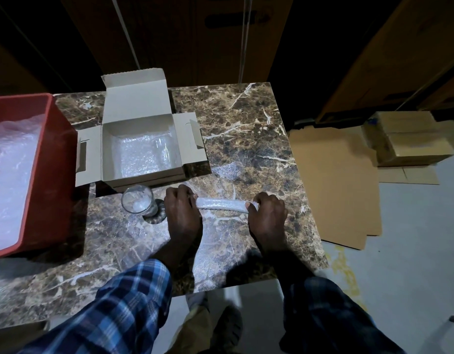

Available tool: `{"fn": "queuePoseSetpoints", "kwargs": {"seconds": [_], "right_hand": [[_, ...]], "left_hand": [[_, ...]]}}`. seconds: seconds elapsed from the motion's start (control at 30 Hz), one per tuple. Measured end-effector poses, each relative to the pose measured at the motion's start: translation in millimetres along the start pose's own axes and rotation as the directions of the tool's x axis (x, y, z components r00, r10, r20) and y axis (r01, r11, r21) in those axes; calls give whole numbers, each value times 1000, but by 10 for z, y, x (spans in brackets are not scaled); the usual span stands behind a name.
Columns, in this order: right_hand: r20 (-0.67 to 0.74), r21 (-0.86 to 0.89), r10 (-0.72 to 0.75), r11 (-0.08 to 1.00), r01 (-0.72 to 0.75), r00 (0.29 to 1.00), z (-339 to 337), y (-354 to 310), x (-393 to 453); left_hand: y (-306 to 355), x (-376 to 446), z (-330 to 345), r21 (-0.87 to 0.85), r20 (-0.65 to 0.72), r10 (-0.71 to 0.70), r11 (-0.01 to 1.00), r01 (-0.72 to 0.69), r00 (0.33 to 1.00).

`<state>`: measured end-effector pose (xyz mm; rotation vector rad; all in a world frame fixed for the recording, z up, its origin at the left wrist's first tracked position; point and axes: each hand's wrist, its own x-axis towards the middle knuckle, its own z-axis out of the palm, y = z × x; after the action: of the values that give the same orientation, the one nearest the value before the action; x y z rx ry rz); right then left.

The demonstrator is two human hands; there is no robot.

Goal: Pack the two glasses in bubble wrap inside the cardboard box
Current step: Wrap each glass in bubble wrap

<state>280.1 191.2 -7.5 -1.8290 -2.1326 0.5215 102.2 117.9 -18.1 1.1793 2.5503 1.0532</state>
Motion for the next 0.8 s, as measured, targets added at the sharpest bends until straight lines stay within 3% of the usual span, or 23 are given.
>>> {"fn": "queuePoseSetpoints", "kwargs": {"seconds": [0.1,0.17,0.23,0.33,0.43,0.5,0.57,0.67,0.8], "right_hand": [[-49,-97,-244,966,238,969,58,-31,-68],[17,-72,-491,868,491,871,118,29,-77],[103,-85,-618,775,626,779,174,133,-77],[190,-152,-610,756,637,769,170,170,-88],[240,-184,-574,765,618,783,158,113,-131],[257,-205,-552,771,603,793,159,99,-154],[267,-202,-562,761,616,783,157,113,-161],[283,-214,-542,769,603,791,159,171,-171],[208,-240,-319,900,364,925,191,299,-205]], "left_hand": [[-18,-51,5,140,20,161,977,-162,987],[-56,-71,19,166,56,222,959,-229,973],[-86,-70,12,157,81,253,952,-263,964],[-108,-62,-22,108,96,339,931,-348,936],[-103,-146,39,49,137,518,848,-528,844],[-87,-278,103,17,215,603,784,-621,768],[-86,-401,134,26,328,602,764,-644,728],[-151,-472,96,130,428,515,778,-615,742],[-242,-407,-20,223,456,430,793,-567,779]]}}
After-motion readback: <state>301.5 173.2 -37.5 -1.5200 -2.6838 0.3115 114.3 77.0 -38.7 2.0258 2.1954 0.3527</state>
